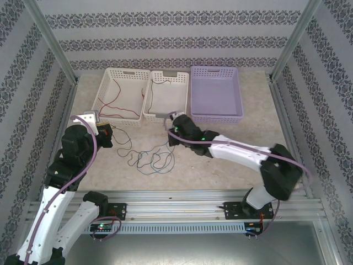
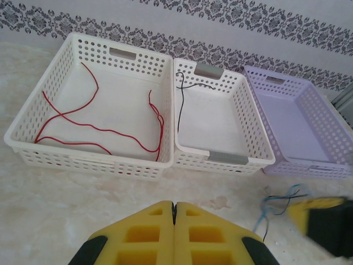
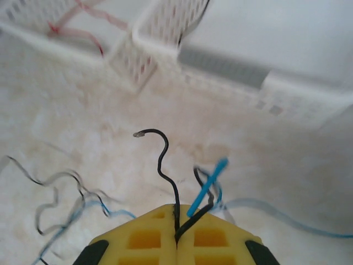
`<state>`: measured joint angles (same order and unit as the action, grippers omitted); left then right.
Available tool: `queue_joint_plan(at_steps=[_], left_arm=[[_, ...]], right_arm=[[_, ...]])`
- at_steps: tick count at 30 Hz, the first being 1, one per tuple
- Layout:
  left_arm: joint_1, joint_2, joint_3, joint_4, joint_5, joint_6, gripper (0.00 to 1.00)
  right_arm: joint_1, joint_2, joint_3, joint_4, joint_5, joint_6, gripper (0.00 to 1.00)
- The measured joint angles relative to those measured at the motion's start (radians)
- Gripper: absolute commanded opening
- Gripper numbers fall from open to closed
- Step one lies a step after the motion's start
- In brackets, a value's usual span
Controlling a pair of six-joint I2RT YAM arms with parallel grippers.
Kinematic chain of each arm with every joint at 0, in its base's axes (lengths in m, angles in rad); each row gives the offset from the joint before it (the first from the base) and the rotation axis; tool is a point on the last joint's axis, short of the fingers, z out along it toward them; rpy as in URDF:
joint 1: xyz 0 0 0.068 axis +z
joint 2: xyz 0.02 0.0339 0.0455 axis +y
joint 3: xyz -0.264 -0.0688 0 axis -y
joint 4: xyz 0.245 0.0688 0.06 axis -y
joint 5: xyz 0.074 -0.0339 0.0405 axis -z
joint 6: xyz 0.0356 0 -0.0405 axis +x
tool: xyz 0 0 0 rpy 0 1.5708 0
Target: Untangle the cables
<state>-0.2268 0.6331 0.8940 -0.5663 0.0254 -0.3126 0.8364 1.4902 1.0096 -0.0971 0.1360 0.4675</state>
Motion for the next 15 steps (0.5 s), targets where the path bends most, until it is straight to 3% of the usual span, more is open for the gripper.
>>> queue_joint_plan(at_steps=[5,15], left_arm=[[0.0,0.004,0.0,-0.002,-0.005,0.0,0.0],[0.0,0.039,0.0,-0.03,-0.053,0.0,0.0]], right_arm=[[-0.061,-0.226,0.001,-0.11,0.047,-0.066,0.0],[-0.219,-0.53,0.051,-0.345,0.072,-0.146,0.0]])
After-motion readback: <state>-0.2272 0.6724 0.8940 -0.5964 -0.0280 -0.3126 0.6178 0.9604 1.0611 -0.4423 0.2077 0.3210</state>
